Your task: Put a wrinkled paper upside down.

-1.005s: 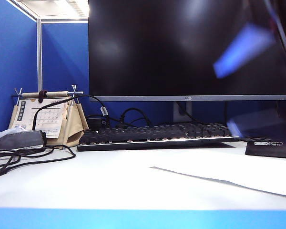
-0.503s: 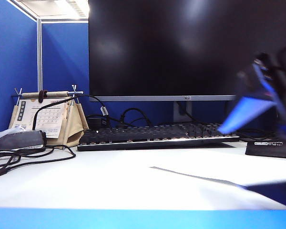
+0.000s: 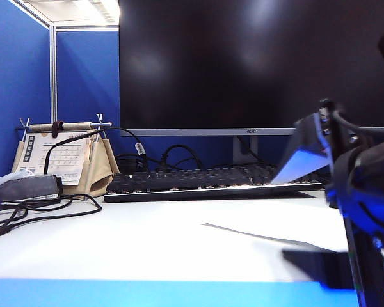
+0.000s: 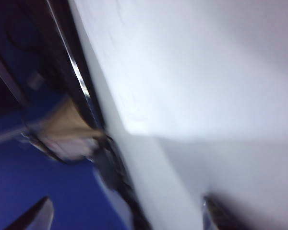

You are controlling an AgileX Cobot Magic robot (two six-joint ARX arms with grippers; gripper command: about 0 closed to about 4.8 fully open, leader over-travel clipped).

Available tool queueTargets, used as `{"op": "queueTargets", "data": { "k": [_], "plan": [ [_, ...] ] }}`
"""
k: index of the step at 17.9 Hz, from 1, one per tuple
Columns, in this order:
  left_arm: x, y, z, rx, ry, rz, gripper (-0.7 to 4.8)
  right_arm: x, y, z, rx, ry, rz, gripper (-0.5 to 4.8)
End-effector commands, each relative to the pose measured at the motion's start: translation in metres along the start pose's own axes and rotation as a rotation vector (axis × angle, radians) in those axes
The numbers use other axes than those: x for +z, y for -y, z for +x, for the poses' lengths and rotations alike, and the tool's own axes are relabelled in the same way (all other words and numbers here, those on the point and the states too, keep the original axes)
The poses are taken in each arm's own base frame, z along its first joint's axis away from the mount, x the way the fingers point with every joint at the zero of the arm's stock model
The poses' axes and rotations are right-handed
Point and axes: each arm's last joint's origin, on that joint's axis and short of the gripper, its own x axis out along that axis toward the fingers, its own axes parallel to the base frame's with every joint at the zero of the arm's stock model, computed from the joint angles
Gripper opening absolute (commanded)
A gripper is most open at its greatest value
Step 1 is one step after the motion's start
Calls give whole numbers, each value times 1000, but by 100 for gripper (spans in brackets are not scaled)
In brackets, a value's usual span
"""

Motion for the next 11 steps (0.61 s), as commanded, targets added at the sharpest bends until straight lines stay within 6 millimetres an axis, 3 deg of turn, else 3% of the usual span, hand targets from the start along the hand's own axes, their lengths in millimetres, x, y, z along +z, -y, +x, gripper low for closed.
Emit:
{"op": "queueTargets", "data": {
  "k": [1, 5, 11],
  "plan": [
    [2, 1, 0, -21, 8, -3, 9, 17, -9, 5, 49, 86, 8, 400],
    [4, 2, 0, -30, 34, -10, 9, 39, -25, 8, 151, 155, 10, 366],
    [10, 4, -1, -50, 91, -25, 9, 30, -51, 22, 266, 50, 9, 366]
  ]
}}
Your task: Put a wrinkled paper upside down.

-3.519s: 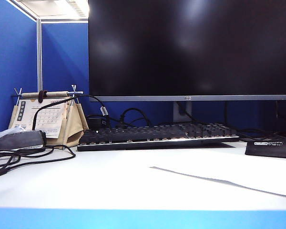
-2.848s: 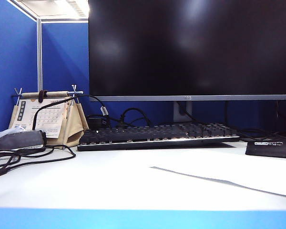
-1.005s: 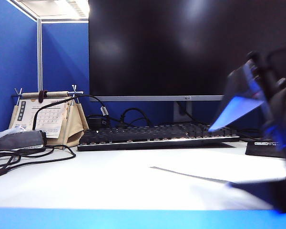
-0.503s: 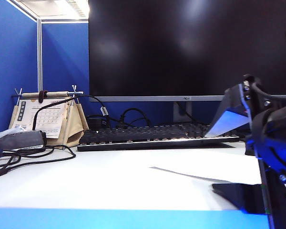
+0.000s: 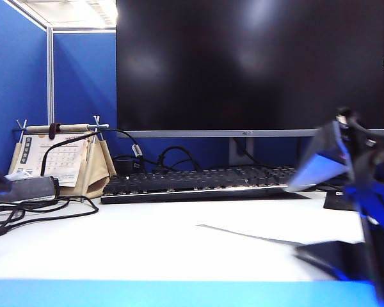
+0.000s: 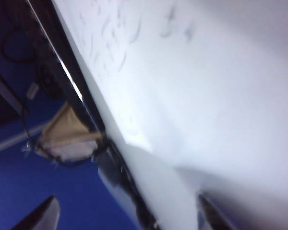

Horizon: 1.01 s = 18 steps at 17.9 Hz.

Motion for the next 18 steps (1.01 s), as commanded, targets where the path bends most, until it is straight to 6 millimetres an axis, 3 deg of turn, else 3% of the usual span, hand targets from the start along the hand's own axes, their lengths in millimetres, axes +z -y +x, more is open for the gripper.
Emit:
{"op": "queueTargets", "data": {
  "k": [1, 5, 6, 7, 9, 11, 12, 13, 15, 18],
  "plan": [
    [3, 1, 0, -19, 23, -6, 9, -9, -43, 17, 284, 39, -53, 366],
    [3, 3, 0, -47, 15, -5, 9, -21, -52, 18, 337, -46, -60, 364],
    [3, 3, 0, -57, 11, -5, 9, -25, -53, 15, 363, -70, -58, 352],
    [3, 3, 0, -57, 11, -2, 9, -30, -55, 7, 401, -105, -55, 303],
    [4, 2, 0, -30, 24, 1, 9, -35, -53, -4, 416, -134, -85, 302],
    [4, 2, 0, -26, 26, 1, 9, -27, -45, -24, 409, -113, -151, 302],
    [5, 2, -1, -29, 31, 0, 9, -19, -31, -40, 360, -93, -200, 301],
    [5, 2, -1, -34, 31, -1, 9, -16, -23, -42, 297, -87, -223, 301],
    [6, 3, -1, -46, 38, 1, 9, -16, -21, -45, 237, -99, -247, 301],
    [7, 4, -1, -61, 48, 21, 9, -19, -35, -49, 357, -87, -240, 287]
  ]
}}
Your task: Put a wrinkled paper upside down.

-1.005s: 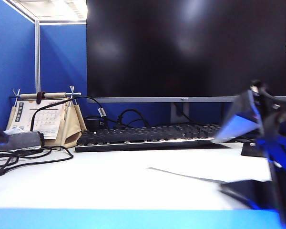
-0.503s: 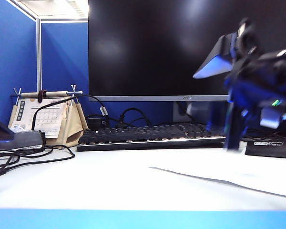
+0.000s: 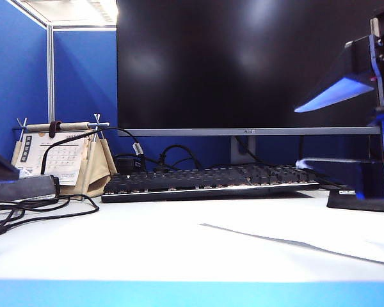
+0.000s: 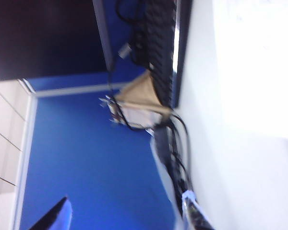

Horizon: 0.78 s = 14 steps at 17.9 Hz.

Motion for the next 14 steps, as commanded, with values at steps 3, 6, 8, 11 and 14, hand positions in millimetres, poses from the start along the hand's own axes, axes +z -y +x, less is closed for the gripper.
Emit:
{"op": "queueTargets", "data": {
  "k": [3, 6, 8, 11, 14],
  "plan": [
    [3, 2, 0, -23, 17, 8, 9, -9, -34, 17, 175, -114, -273, 237],
    [3, 2, 0, -26, 16, 8, 9, -19, -70, 46, 198, -287, -634, 213],
    [3, 2, 0, -26, 14, 8, 9, -18, -89, 61, 49, -374, -951, 214],
    [3, 2, 0, -29, 13, 9, 9, -14, -127, 64, -400, -475, -1478, 215],
    [3, 2, 0, -29, 15, 34, 9, -14, -172, 51, -581, -579, -1608, 215]
  ]
}}
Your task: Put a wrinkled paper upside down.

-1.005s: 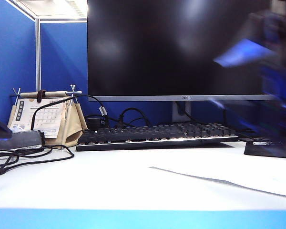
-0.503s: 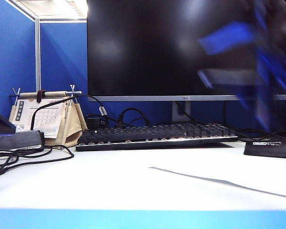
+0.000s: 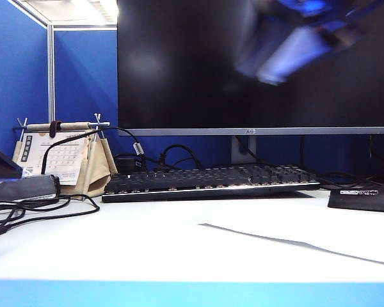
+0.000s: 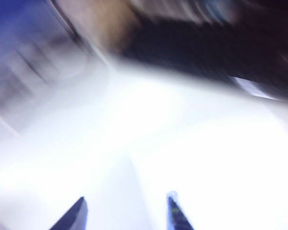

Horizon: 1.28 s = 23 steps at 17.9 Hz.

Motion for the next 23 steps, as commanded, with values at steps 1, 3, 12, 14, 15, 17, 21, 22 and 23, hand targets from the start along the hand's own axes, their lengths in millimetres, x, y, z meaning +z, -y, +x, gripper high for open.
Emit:
{"op": "queueTargets", "data": {
  "k": [1, 3, 12, 14, 15, 17, 21, 22, 23],
  "plan": [
    [2, 1, 0, -8, 14, 44, 9, 14, -1, -35, -51, -258, -138, 215],
    [2, 1, 0, -9, 15, 47, 9, 20, -8, -39, -40, -444, -169, 246],
    [3, 1, 0, -14, 19, 49, 9, 19, -31, 27, -91, -723, -371, 279],
    [1, 1, 0, -10, 6, 52, 9, 9, -37, 57, -72, -786, -421, 280],
    [1, 1, 0, -9, 1, 53, 9, 7, -40, 63, -65, -792, -437, 280],
    [-1, 0, 0, -3, -16, 56, 9, -4, -45, 80, -47, -778, -462, 280],
    [-2, 0, 0, 0, -24, 58, 9, -37, -39, 105, -72, -819, -476, 279],
    [-2, 0, 0, 0, -24, 58, 9, -45, -37, 110, -101, -838, -491, 279],
    [-2, 0, 0, -1, -23, 58, 9, -50, -36, 114, -123, -864, -505, 279]
  ]
}}
